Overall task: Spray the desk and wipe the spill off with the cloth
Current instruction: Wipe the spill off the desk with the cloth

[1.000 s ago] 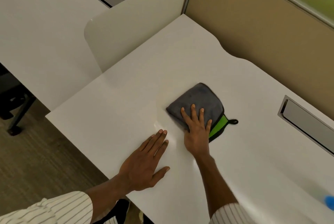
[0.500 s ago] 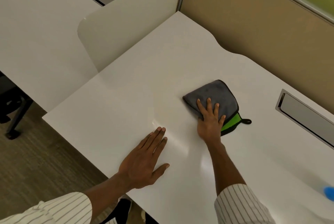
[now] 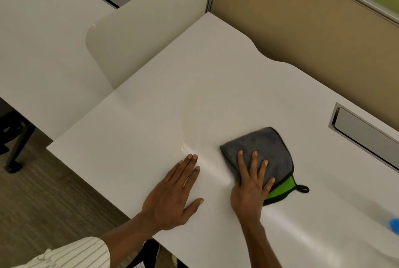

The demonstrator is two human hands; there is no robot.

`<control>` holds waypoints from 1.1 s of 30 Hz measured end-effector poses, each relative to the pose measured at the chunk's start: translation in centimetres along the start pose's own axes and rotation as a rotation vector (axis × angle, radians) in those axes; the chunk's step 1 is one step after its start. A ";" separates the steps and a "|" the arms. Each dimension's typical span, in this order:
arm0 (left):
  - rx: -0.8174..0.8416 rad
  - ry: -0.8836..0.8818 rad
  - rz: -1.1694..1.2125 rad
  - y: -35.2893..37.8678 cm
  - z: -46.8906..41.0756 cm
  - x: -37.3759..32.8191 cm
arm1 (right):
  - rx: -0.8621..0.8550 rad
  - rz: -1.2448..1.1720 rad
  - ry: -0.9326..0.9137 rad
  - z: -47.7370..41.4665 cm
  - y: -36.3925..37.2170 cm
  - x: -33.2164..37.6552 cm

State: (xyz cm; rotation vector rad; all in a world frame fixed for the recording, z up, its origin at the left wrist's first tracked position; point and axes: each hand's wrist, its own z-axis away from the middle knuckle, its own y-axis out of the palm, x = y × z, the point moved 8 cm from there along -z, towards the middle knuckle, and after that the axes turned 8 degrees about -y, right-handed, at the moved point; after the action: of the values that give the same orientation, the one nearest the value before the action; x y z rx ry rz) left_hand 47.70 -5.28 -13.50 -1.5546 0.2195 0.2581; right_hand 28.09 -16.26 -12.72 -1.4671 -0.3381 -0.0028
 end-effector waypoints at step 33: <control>-0.005 0.015 -0.023 0.1 0.0 -0.1 | 0.006 -0.035 0.062 1.2 -1.4 -3.9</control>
State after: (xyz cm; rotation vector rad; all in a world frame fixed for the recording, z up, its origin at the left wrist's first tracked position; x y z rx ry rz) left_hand 47.53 -5.24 -13.54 -1.5639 0.2127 0.2285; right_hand 23.81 -16.08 -12.14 -1.4520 -0.3128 -0.0755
